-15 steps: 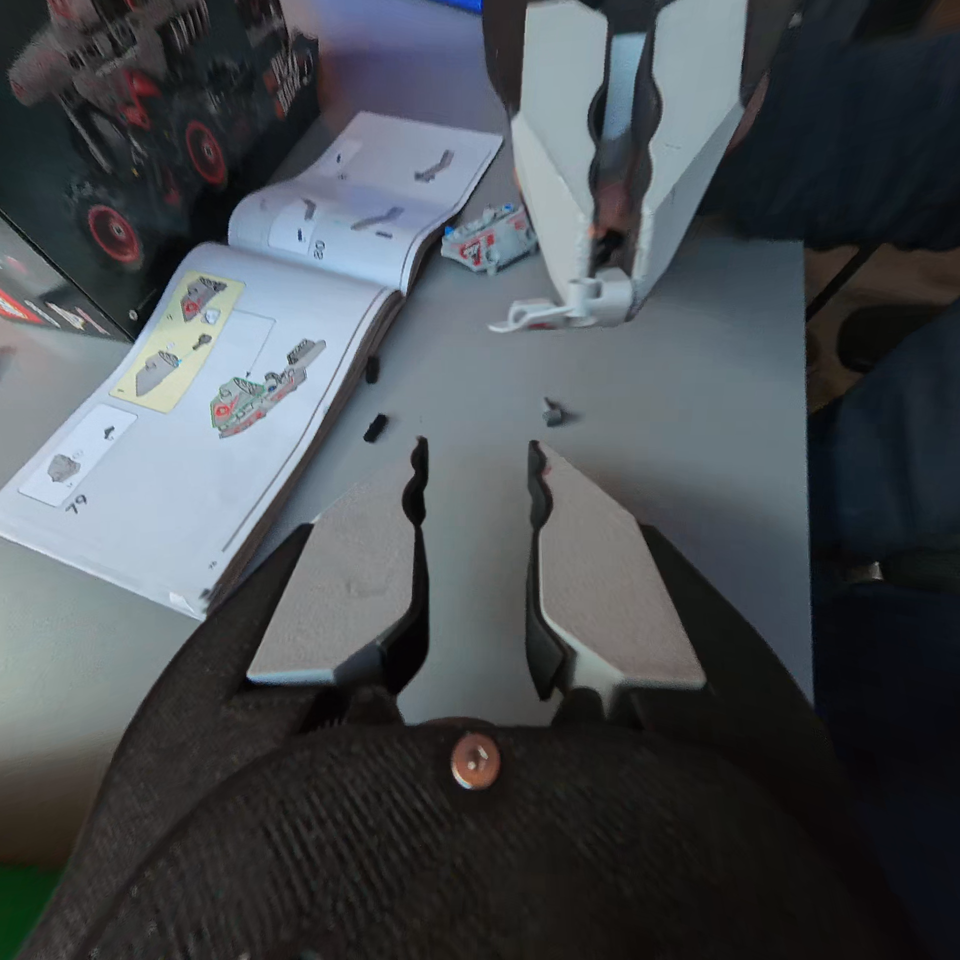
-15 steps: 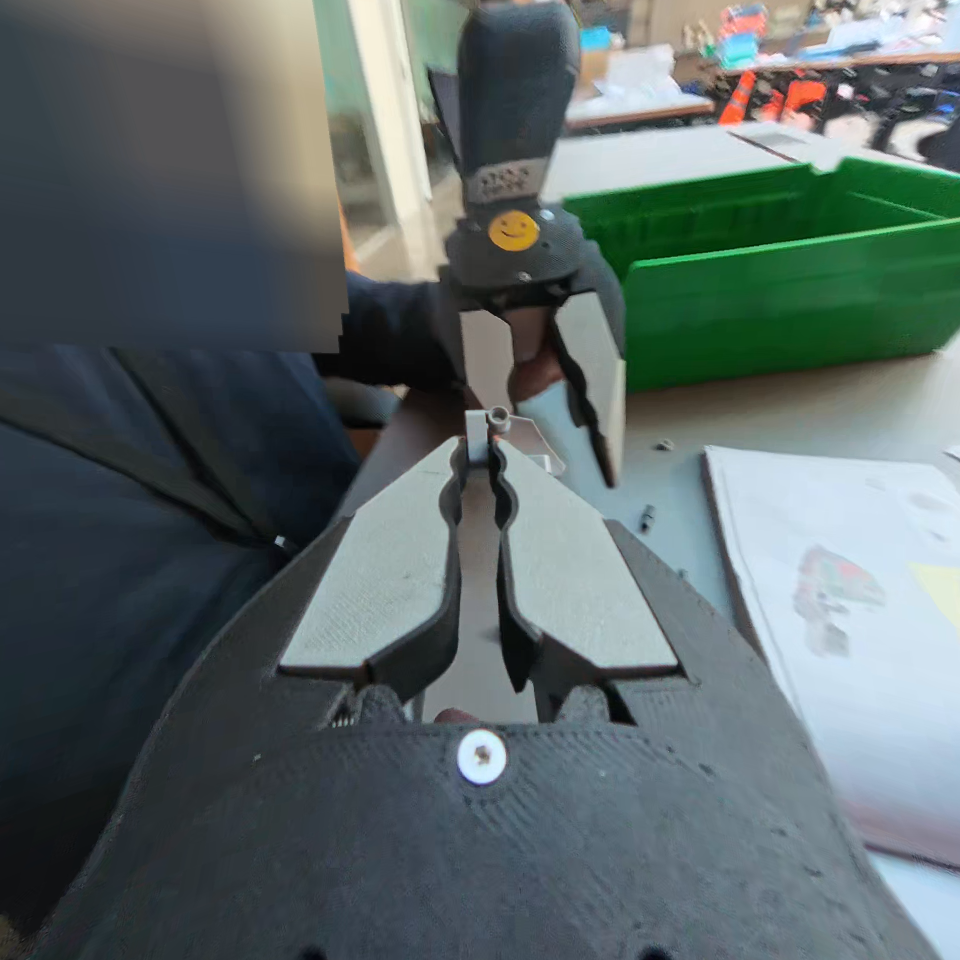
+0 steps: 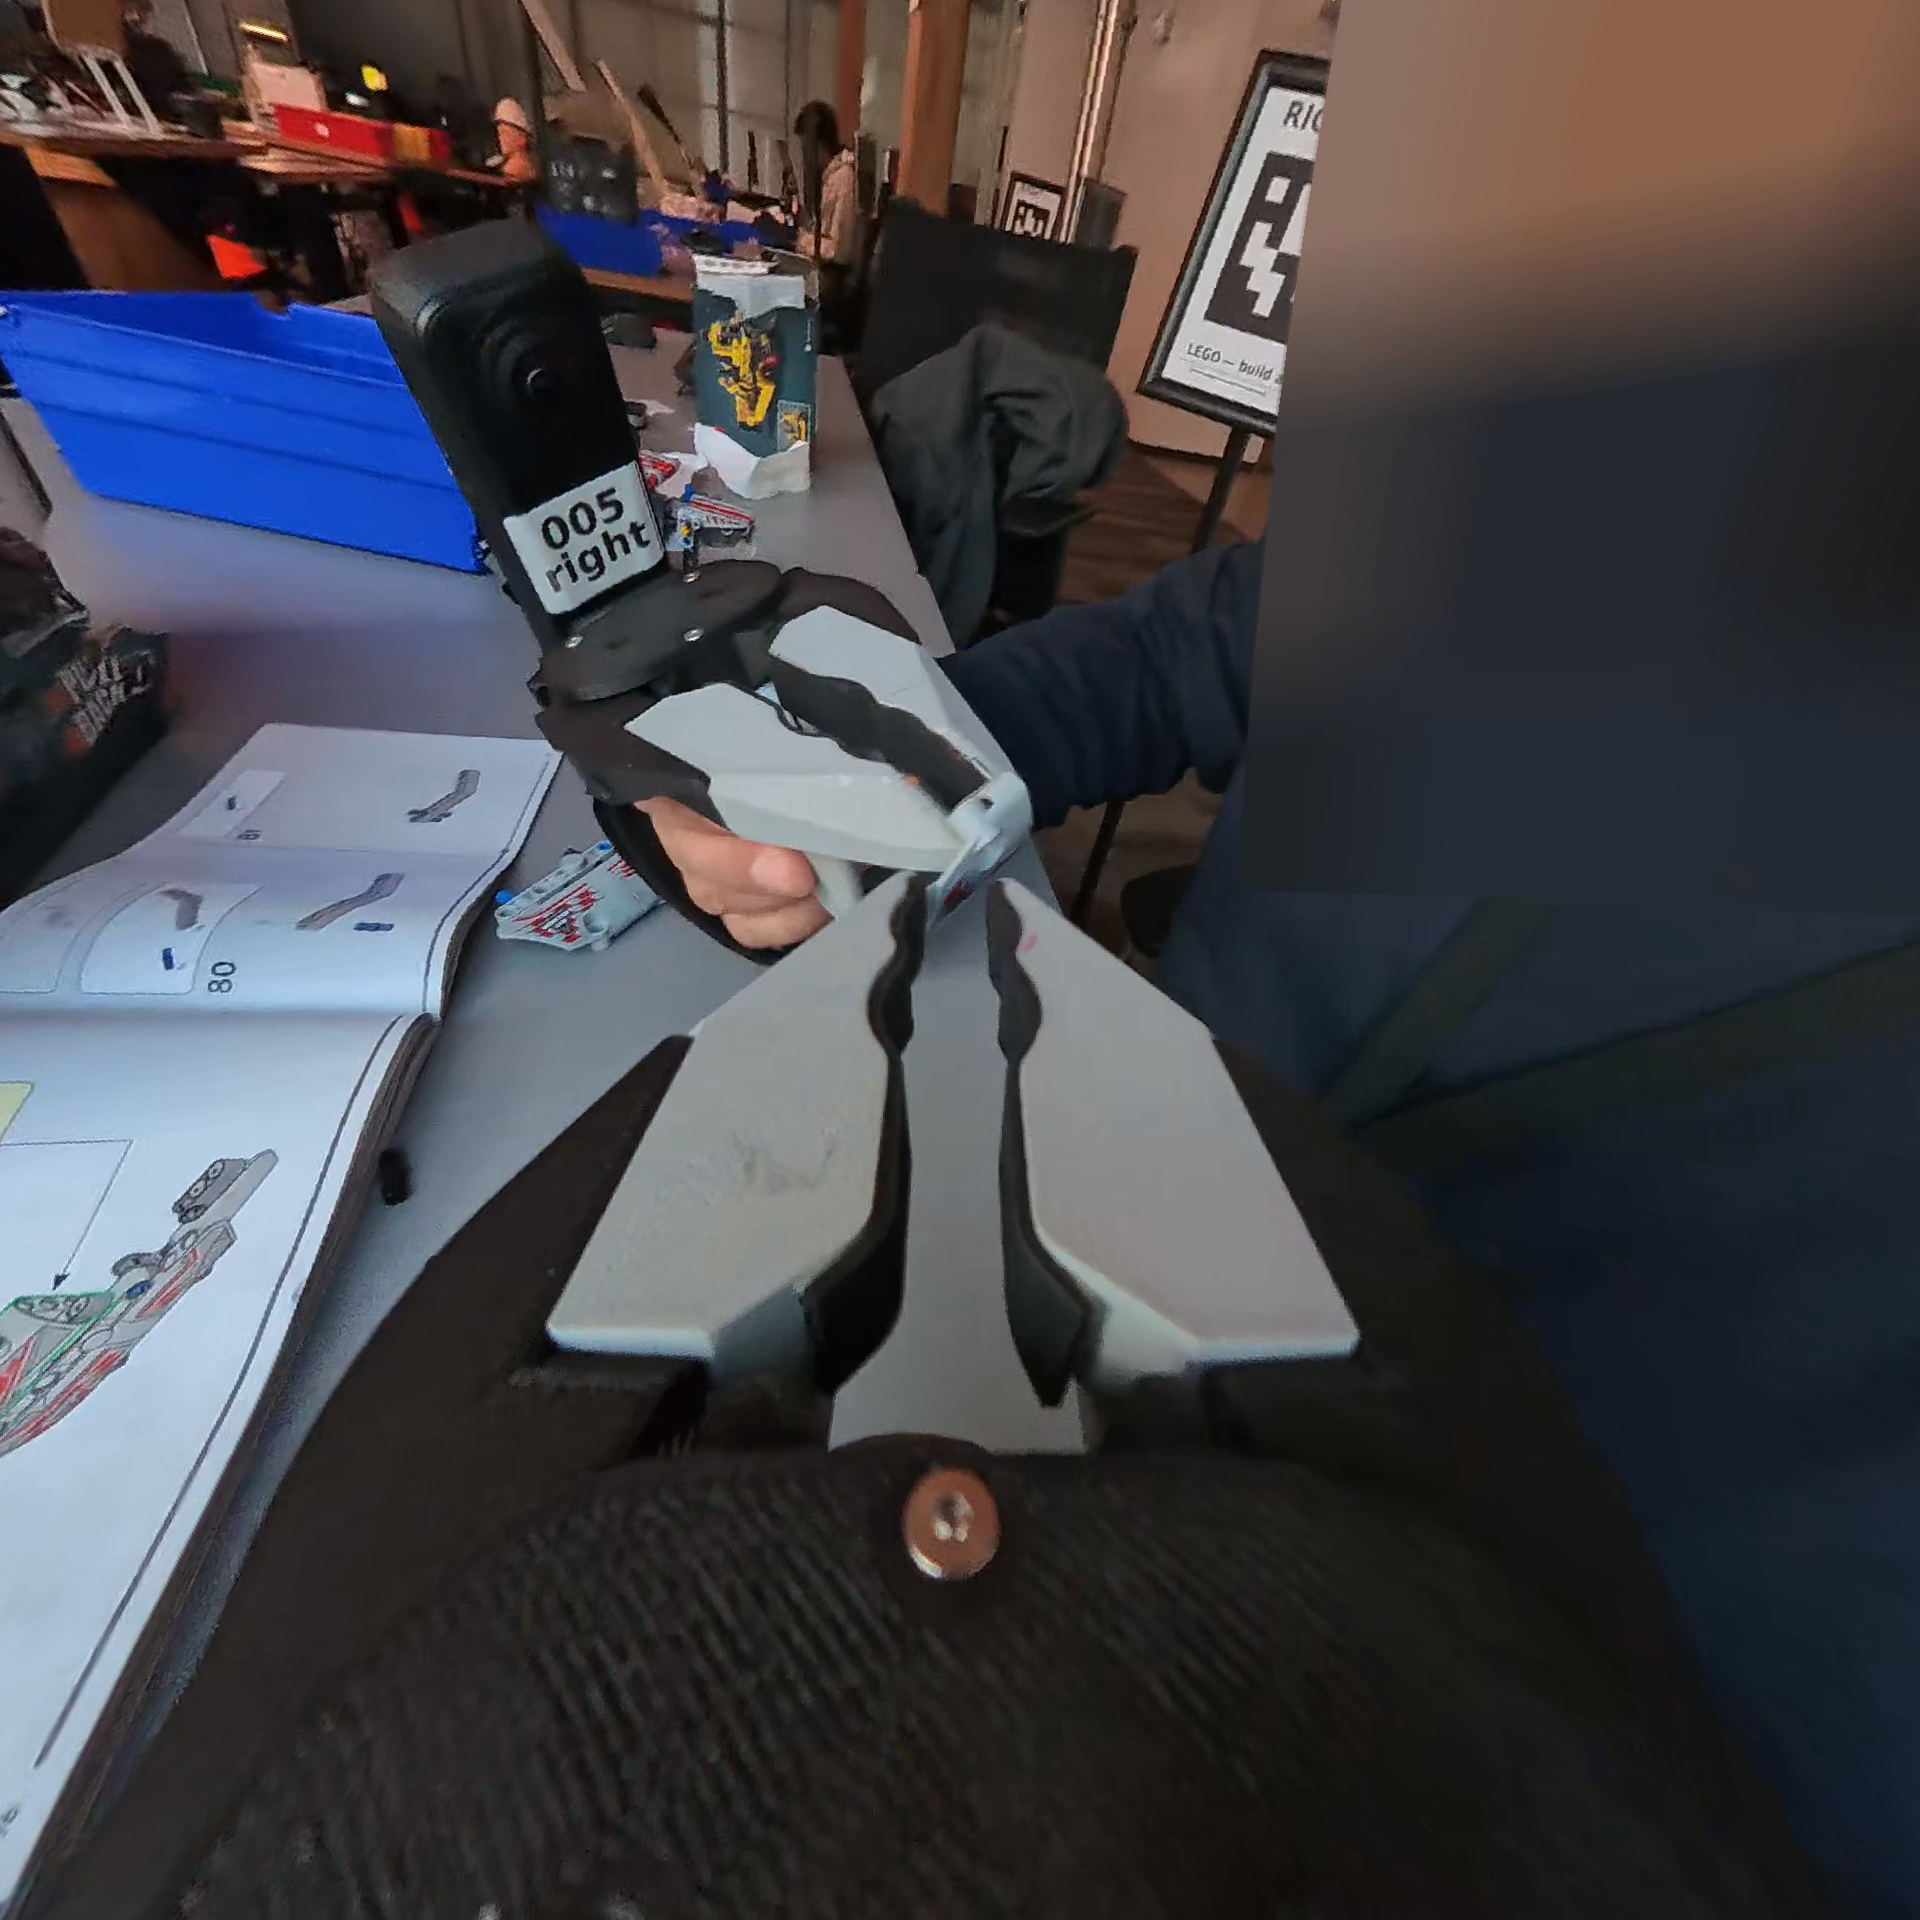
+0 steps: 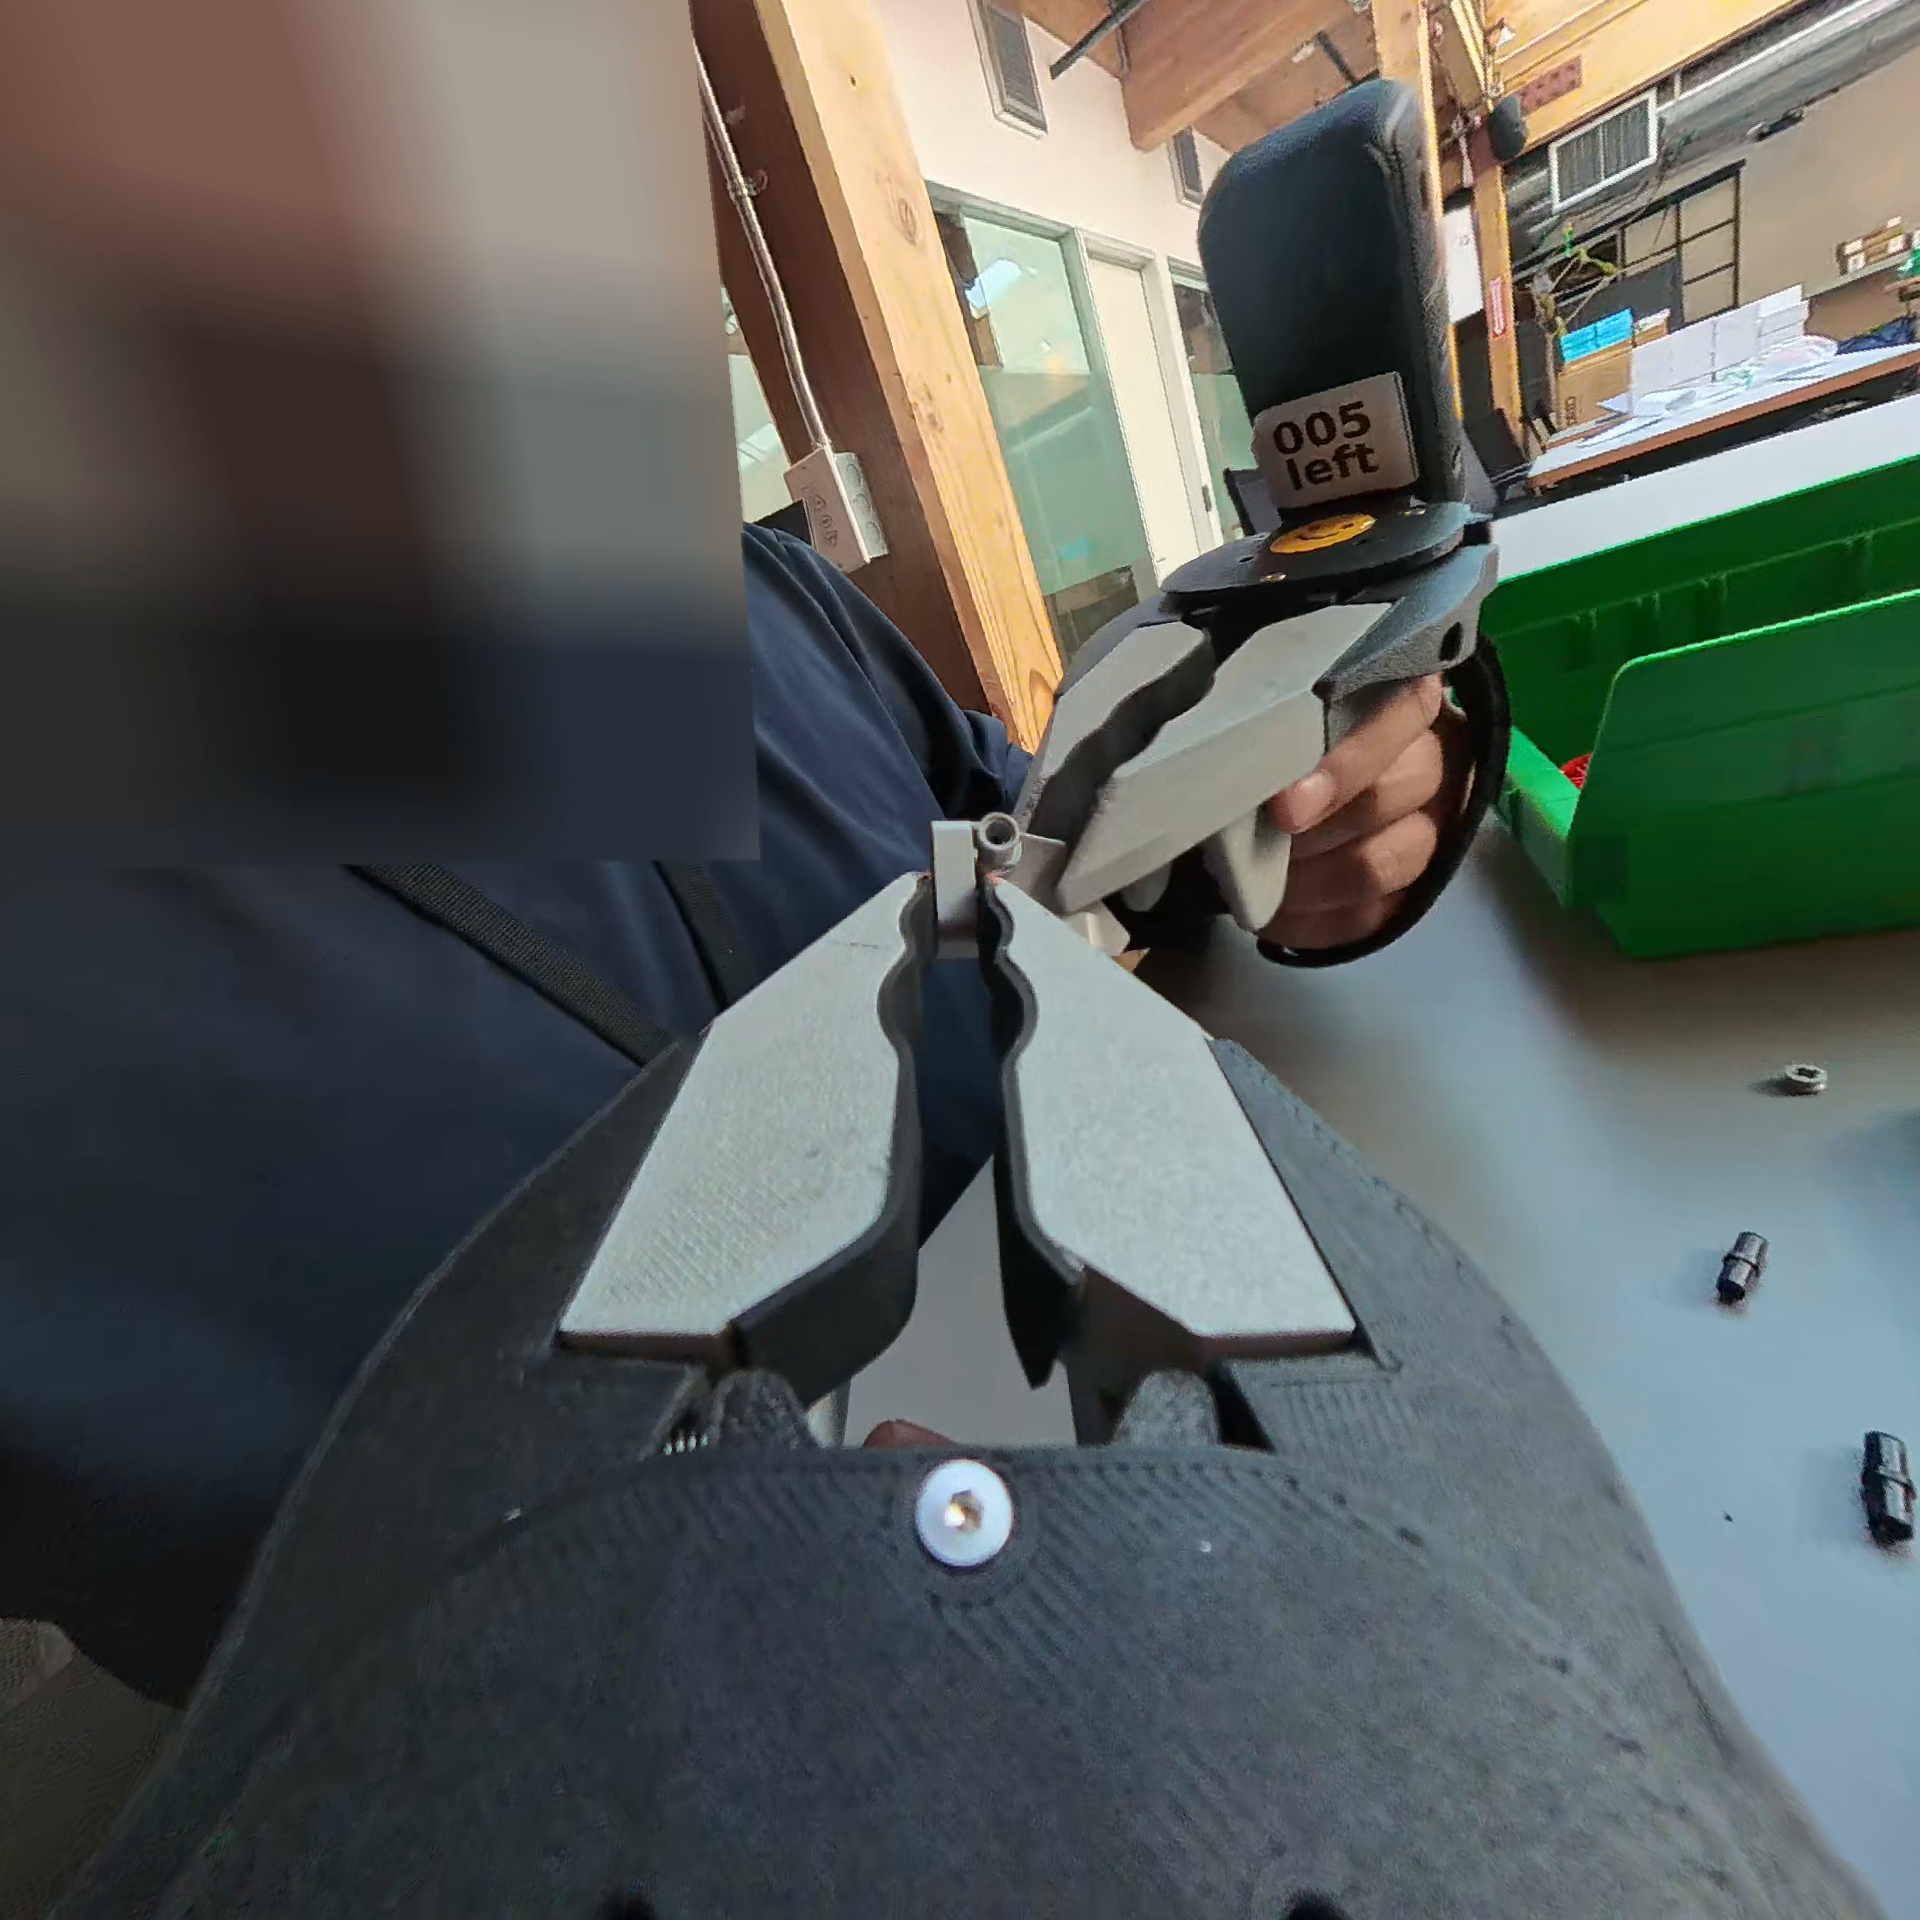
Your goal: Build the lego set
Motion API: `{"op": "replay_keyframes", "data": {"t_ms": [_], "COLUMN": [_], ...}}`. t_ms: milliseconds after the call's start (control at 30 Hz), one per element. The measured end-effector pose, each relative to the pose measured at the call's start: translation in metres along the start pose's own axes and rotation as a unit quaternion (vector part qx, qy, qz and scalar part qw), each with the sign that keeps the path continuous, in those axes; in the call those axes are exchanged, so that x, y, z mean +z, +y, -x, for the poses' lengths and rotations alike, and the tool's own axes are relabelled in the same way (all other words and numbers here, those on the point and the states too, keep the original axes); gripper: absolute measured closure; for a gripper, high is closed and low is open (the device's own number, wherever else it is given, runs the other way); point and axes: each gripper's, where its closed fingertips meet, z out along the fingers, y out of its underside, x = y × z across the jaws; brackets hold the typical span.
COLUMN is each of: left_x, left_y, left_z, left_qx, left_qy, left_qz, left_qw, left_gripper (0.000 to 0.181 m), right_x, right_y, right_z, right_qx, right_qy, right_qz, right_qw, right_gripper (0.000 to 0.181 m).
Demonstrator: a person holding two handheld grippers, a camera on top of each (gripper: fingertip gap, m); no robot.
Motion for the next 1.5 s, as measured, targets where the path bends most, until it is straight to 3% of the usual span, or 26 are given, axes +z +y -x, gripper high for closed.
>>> {"op": "replay_keyframes", "data": {"t_ms": [367, 467, 533, 667, 733, 900, 1000, 1133, 1267, 1400, 1500], "left_x": [0.001, -0.004, -0.008, -0.016, -0.017, -0.014, -0.01, -0.011, -0.01, -0.016, -0.011], "left_y": [0.003, 0.008, 0.017, 0.051, 0.066, 0.089, 0.078, 0.076, 0.075, 0.107, 0.112], "left_z": [-0.001, 0.012, 0.025, 0.055, 0.062, 0.065, 0.048, 0.036, 0.035, 0.051, 0.048], "left_qx": [-0.035, -0.073, -0.117, -0.16, -0.164, -0.116, -0.032, 0.019, -0.028, -0.109, -0.141], "left_qy": [0.015, -0.021, -0.057, -0.142, -0.155, -0.137, -0.099, -0.094, -0.09, -0.112, -0.088], "left_qz": [-0.01, 0.015, 0.043, 0.121, 0.152, 0.187, 0.158, 0.16, 0.166, 0.254, 0.248], "left_qw": [0.999, 0.997, 0.991, 0.969, 0.962, 0.966, 0.982, 0.982, 0.982, 0.955, 0.954], "left_gripper": [0.176, 0.181, 0.181, 0.181, 0.181, 0.181, 0.181, 0.181, 0.181, 0.181, 0.181], "right_x": [0.0, -0.012, -0.023, -0.043, -0.05, -0.048, -0.052, -0.065, -0.073, -0.075, -0.075], "right_y": [0.002, -0.004, -0.003, 0.021, 0.031, 0.044, 0.049, 0.042, 0.046, 0.058, 0.073], "right_z": [-0.003, -0.026, -0.042, -0.079, -0.086, -0.081, -0.075, -0.065, -0.057, -0.053, -0.052], "right_qx": [0.024, 0.041, 0.034, -0.013, -0.033, -0.078, -0.114, -0.153, -0.136, -0.124, -0.108], "right_qy": [-0.008, 0.064, 0.128, 0.283, 0.323, 0.336, 0.349, 0.373, 0.371, 0.357, 0.343], "right_qz": [-0.005, -0.011, 0.007, 0.116, 0.165, 0.228, 0.266, 0.268, 0.268, 0.285, 0.307], "right_qw": [1.0, 0.997, 0.991, 0.952, 0.931, 0.911, 0.891, 0.875, 0.879, 0.881, 0.881], "right_gripper": [0.176, 0.169, 0.178, 0.175, 0.172, 0.164, 0.163, 0.162, 0.162, 0.161, 0.161]}}
